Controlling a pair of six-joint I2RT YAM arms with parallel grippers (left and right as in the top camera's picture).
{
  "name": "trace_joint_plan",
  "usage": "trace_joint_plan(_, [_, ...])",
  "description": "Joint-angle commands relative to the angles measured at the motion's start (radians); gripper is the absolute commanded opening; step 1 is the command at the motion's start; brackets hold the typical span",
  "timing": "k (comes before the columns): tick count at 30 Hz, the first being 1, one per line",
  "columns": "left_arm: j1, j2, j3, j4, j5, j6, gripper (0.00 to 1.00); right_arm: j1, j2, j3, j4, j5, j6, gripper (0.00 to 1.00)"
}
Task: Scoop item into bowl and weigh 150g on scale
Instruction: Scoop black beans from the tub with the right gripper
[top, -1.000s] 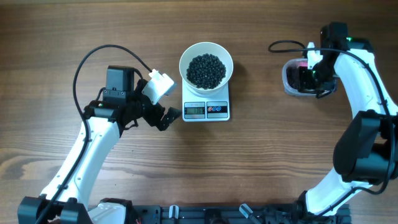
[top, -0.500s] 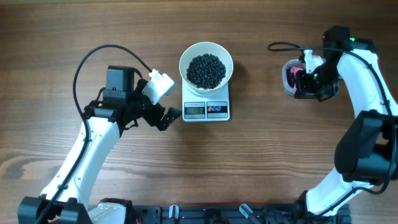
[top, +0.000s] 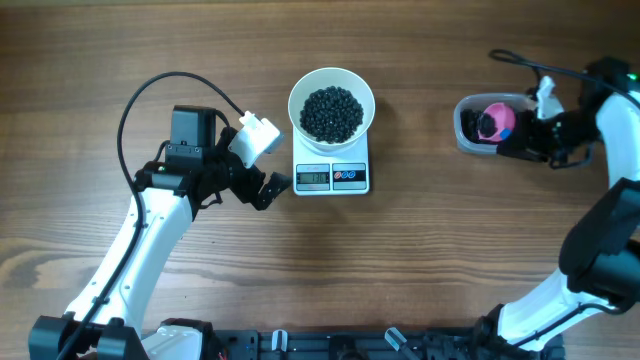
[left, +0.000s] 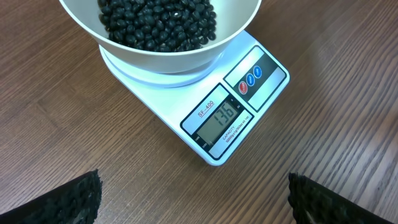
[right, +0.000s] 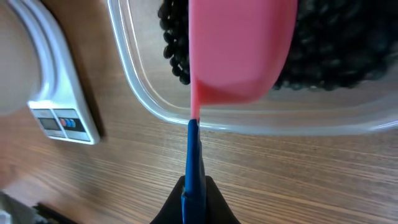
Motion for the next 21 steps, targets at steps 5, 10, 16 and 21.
trace_joint_plan(5, [0.003,-0.002,-0.006,0.000,0.008,0.005,1.00,-0.087,-0.014,-0.005,-0.015,-0.233,-0.114,0.04])
trace_joint_plan(10, [0.003,-0.002,-0.006,-0.001,0.008,0.005,1.00,-0.087,-0.016,0.002,-0.024,-0.325,-0.136,0.04])
trace_joint_plan(16, [0.003,-0.002,-0.006,-0.001,0.008,0.005,1.00,-0.084,-0.017,0.002,-0.027,-0.447,-0.149,0.04])
trace_joint_plan(21, [0.003,-0.002,-0.006,-0.001,0.008,0.005,1.00,0.003,-0.020,0.013,0.003,-0.494,-0.114,0.04])
